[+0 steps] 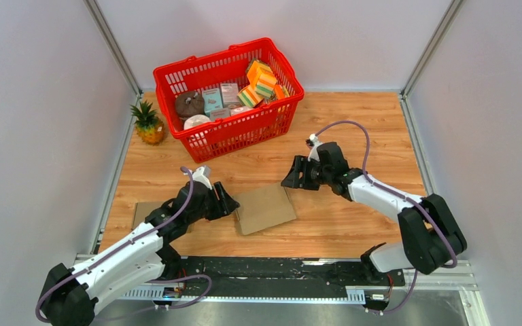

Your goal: Fold the paper box

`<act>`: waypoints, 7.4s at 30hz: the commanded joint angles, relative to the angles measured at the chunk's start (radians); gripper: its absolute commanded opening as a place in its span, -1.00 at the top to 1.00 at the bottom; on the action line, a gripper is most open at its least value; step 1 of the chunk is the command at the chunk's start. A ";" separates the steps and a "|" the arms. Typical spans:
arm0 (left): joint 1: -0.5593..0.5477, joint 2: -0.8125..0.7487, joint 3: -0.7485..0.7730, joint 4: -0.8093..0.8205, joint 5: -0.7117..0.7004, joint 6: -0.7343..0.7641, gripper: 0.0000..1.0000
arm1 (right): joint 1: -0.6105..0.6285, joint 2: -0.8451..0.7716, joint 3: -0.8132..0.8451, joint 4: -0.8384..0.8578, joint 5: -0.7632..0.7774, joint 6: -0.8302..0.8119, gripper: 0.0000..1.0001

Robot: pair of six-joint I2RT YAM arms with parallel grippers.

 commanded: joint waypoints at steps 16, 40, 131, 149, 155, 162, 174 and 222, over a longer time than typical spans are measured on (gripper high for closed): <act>0.115 -0.092 -0.153 0.278 0.229 -0.033 -0.46 | -0.108 0.204 -0.081 0.218 -0.276 -0.035 0.40; 0.121 0.126 -0.202 0.709 0.297 -0.255 -0.51 | -0.253 0.275 -0.202 0.462 -0.458 0.086 0.53; 0.209 0.335 -0.167 0.639 0.662 -0.806 -0.15 | 0.806 -0.279 0.160 -0.311 0.713 -0.832 -1.00; 0.253 0.100 -0.147 0.406 0.728 -0.801 -0.18 | 1.017 -0.024 0.086 -0.006 1.129 -1.139 -0.94; 0.253 0.035 -0.171 0.410 0.710 -0.837 -0.32 | 1.044 -0.012 0.054 0.048 1.174 -1.164 -0.65; 0.256 -0.073 -0.179 0.355 0.616 -0.831 -0.60 | 1.069 0.000 0.025 0.048 1.243 -1.137 -0.32; 0.258 -0.339 -0.204 0.026 0.417 -0.690 -0.61 | 0.902 -0.049 0.078 0.008 0.981 -1.060 0.03; 0.100 0.219 0.441 -0.418 0.196 0.342 -0.31 | 0.146 0.051 0.402 -0.440 0.085 -0.423 -0.15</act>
